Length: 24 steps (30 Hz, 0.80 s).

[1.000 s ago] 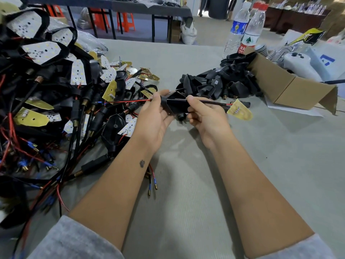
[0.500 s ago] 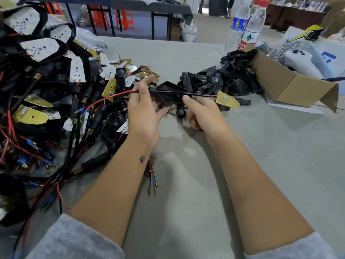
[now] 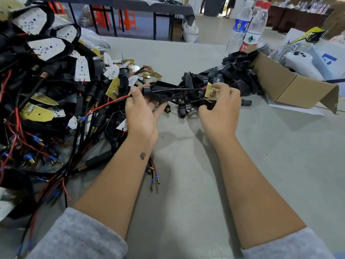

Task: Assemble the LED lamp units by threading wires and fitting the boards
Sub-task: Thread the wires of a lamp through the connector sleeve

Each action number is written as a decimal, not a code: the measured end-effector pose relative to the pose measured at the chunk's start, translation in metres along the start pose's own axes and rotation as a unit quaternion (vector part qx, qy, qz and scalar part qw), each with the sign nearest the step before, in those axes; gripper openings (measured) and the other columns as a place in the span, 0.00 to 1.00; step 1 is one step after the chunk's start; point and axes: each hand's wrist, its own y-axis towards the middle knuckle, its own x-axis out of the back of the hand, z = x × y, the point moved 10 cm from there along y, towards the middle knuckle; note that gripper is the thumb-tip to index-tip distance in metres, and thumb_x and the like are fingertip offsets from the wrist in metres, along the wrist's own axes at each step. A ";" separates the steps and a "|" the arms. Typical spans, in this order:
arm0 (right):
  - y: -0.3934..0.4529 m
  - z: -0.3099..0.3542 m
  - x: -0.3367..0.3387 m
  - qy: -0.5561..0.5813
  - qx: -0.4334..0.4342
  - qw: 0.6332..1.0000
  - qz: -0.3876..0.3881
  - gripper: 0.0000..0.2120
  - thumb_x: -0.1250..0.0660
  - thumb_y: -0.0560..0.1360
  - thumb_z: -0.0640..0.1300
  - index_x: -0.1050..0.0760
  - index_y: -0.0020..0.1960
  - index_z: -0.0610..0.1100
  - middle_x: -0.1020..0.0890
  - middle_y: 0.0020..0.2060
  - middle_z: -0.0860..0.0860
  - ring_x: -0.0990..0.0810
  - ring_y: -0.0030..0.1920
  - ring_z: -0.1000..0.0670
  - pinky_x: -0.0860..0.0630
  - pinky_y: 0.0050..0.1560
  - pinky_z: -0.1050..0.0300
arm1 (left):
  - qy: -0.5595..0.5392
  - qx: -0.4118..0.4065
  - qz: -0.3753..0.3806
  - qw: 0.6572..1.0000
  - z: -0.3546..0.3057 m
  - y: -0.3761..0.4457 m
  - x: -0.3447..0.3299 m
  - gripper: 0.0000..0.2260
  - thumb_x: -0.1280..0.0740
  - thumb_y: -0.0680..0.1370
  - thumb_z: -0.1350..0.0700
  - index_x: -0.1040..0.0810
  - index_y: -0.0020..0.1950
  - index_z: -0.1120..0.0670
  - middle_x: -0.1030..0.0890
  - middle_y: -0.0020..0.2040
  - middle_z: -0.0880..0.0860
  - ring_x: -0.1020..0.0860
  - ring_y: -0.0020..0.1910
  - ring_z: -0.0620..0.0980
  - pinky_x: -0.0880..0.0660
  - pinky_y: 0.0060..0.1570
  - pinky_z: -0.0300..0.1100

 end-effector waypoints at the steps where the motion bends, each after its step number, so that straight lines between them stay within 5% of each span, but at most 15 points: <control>1: 0.002 -0.002 0.000 -0.028 0.001 1.000 0.002 0.24 0.34 0.69 0.39 0.30 0.64 0.50 0.31 0.60 0.50 0.33 0.59 0.49 0.35 0.55 0.60 | -0.006 0.001 -0.003 1.000 0.000 0.000 0.001 0.18 0.51 0.85 0.48 0.26 0.54 0.56 0.18 0.57 0.60 0.18 0.54 0.55 0.18 0.49 0.48; 9: 0.002 0.002 -0.009 0.076 0.015 0.996 0.050 0.12 0.38 0.80 0.44 0.22 0.61 0.48 0.23 0.53 0.51 0.26 0.56 0.50 0.31 0.59 0.56 | -0.006 -0.016 0.009 1.000 -0.004 0.004 -0.002 0.11 0.47 0.85 0.54 0.27 0.50 0.55 0.19 0.53 0.54 0.19 0.56 0.51 0.22 0.57 0.45; 12: -0.003 0.007 -0.016 0.144 0.000 0.986 0.083 0.07 0.38 0.80 0.46 0.21 0.50 0.50 0.24 0.46 0.53 0.27 0.45 0.57 0.30 0.50 0.59 | 0.012 -0.018 0.030 0.999 -0.004 0.004 -0.005 0.13 0.47 0.85 0.55 0.25 0.49 0.54 0.18 0.51 0.52 0.20 0.55 0.49 0.21 0.53 0.40; 17: -0.013 0.016 -0.035 0.271 -0.057 0.949 0.153 0.10 0.35 0.78 0.42 0.23 0.39 0.39 0.26 0.30 0.48 0.28 0.33 0.49 0.30 0.38 0.55 | 0.020 0.021 0.071 0.997 0.010 0.001 -0.018 0.08 0.44 0.84 0.59 0.26 0.52 0.55 0.18 0.49 0.53 0.19 0.54 0.50 0.23 0.60 0.45; 21: -0.018 0.022 -0.047 0.273 -0.073 0.941 0.185 0.11 0.36 0.78 0.41 0.23 0.41 0.36 0.24 0.31 0.45 0.27 0.33 0.47 0.31 0.36 0.54 | 0.083 0.053 0.114 0.989 0.025 -0.008 -0.027 0.10 0.46 0.85 0.57 0.25 0.54 0.53 0.17 0.53 0.52 0.21 0.61 0.52 0.26 0.64 0.47; 24: -0.018 0.018 -0.045 0.316 -0.097 0.927 0.175 0.09 0.36 0.78 0.39 0.21 0.41 0.40 0.23 0.29 0.47 0.27 0.28 0.52 0.30 0.31 0.60 | 0.117 0.058 0.132 0.983 0.028 -0.008 -0.027 0.12 0.46 0.85 0.56 0.23 0.52 0.53 0.17 0.54 0.52 0.20 0.56 0.52 0.23 0.58 0.47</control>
